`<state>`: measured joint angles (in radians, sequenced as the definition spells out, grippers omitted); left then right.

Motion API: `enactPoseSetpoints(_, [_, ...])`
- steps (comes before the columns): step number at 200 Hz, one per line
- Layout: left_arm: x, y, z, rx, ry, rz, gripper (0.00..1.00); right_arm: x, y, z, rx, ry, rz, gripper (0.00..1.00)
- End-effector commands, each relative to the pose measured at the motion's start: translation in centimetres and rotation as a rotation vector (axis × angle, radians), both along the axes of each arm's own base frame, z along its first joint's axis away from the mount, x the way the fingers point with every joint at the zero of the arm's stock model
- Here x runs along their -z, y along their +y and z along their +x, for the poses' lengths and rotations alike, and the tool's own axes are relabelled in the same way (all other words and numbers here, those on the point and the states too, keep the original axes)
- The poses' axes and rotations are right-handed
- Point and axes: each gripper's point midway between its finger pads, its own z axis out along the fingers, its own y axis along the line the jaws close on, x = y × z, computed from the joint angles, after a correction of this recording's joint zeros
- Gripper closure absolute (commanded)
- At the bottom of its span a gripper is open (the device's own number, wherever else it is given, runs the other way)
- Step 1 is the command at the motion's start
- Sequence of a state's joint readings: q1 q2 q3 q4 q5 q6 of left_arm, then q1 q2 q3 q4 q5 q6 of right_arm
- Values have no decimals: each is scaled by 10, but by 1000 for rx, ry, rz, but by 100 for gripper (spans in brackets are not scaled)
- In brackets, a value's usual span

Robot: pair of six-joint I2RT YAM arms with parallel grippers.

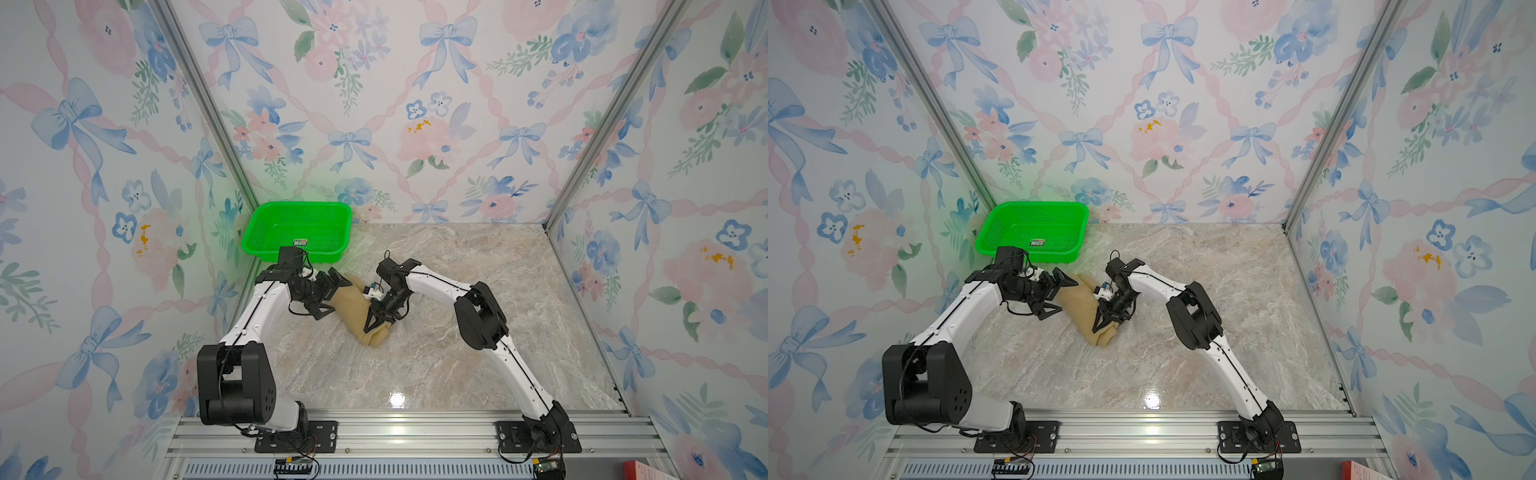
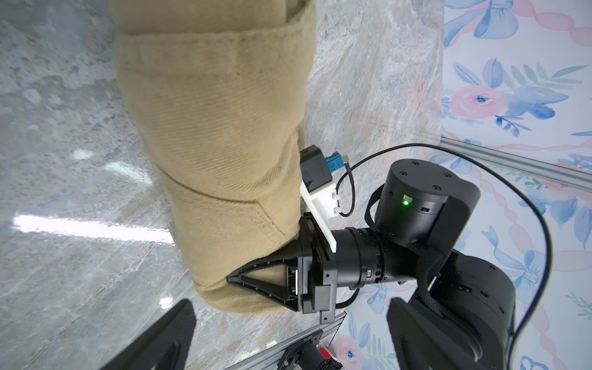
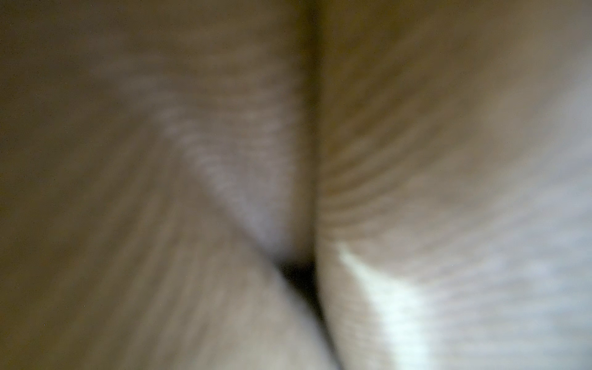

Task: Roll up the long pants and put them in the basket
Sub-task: Roll the long pant at the center of the board.

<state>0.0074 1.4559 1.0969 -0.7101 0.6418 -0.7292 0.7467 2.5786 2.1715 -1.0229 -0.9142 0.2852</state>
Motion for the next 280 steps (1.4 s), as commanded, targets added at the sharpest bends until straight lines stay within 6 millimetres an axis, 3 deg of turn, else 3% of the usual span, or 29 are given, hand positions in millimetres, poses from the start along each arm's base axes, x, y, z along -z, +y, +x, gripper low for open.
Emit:
enactPoseSetpoints(1, [-7, 9, -9, -3, 12, 55, 1, 82, -26, 6, 28, -35, -212, 100])
enactPoseSetpoints(7, [-8, 9, -10, 0, 3, 58, 2, 83, -26, 6, 25, -35, -212, 100])
enactPoseSetpoints(10, [-10, 8, -9, 9, -10, 49, 10, 83, -26, 6, 25, -33, -214, 100])
enactPoseSetpoints(16, [-16, 2, -6, 35, -55, 7, 93, 83, -27, 5, 21, -33, -215, 100])
enactPoseSetpoints(18, [-17, 2, -6, 36, -56, 2, 100, 83, -27, 5, 20, -33, -214, 100])
enactPoseSetpoints(44, [-17, 10, -2, -26, -55, -12, 98, 85, -29, 3, 12, -30, -216, 100])
enactPoseSetpoints(52, [-11, 8, -5, -32, 4, -30, 41, 83, -29, 3, 10, -31, -216, 100])
enactPoseSetpoints(55, [-10, 8, -7, -32, 27, -31, 10, 83, -29, 3, 10, -32, -215, 100])
enactPoseSetpoints(62, [-8, 5, -9, -10, 42, -34, 1, 82, -29, 3, 9, -36, -213, 100])
enactPoseSetpoints(71, [-11, 6, -11, 19, 15, -10, 4, 82, -29, 4, 10, -35, -214, 100])
enactPoseSetpoints(77, [-17, 1, -10, 47, -36, -46, 59, 81, -29, 4, 9, -37, -212, 100])
enactPoseSetpoints(79, [-19, 0, -9, 51, -50, -58, 87, 81, -29, 4, 10, -37, -212, 100])
enactPoseSetpoints(81, [-19, 0, -10, 52, -53, -65, 100, 81, -29, 5, 11, -38, -212, 100])
enactPoseSetpoints(107, [-4, 2, -18, 44, 46, -70, 99, 81, -29, 6, 12, -39, -209, 100])
enactPoseSetpoints(109, [-3, 2, -19, 50, 56, -66, 91, 81, -28, 6, 12, -39, -208, 100])
enactPoseSetpoints(113, [0, 3, -21, 55, 81, -57, 61, 82, -29, 6, 12, -37, -212, 100])
enactPoseSetpoints(120, [4, 4, -24, 68, 114, -46, 34, 81, -29, 6, 12, -37, -210, 100])
enactPoseSetpoints(131, [6, 5, -25, 81, 117, -39, 24, 82, -29, 6, 12, -35, -213, 100])
enactPoseSetpoints(142, [5, 6, -25, 83, 109, -31, 36, 81, -30, 6, 13, -38, -211, 100])
enactPoseSetpoints(151, [4, 3, -24, 85, 114, -53, 100, 81, -30, 7, 17, -40, -209, 100])
enactPoseSetpoints(187, [3, 1, -21, 88, 127, -65, 100, 82, -30, 9, 26, -37, -213, 100])
enactPoseSetpoints(191, [3, 1, -21, 87, 127, -62, 87, 83, -30, 9, 26, -38, -214, 100])
enactPoseSetpoints(194, [2, 2, -22, 86, 131, -59, 60, 83, -30, 9, 26, -38, -212, 100])
enactPoseSetpoints(202, [1, 4, -23, 79, 132, -39, 7, 83, -31, 9, 26, -37, -214, 100])
enactPoseSetpoints(207, [0, 5, -24, 77, 127, -29, 1, 83, -30, 9, 26, -40, -214, 100])
enactPoseSetpoints(232, [-9, 7, -27, 86, 118, -9, 1, 82, -30, 11, 29, -48, -215, 100])
enactPoseSetpoints(248, [-12, 4, -25, 103, 105, -30, 100, 81, -29, 13, 37, -51, -213, 100])
enactPoseSetpoints(277, [-17, 12, -26, 75, 48, 43, 100, 81, -28, 13, 37, -53, -211, 100])
enactPoseSetpoints(280, [-18, 12, -27, 70, 45, 46, 87, 81, -29, 13, 37, -53, -211, 100])
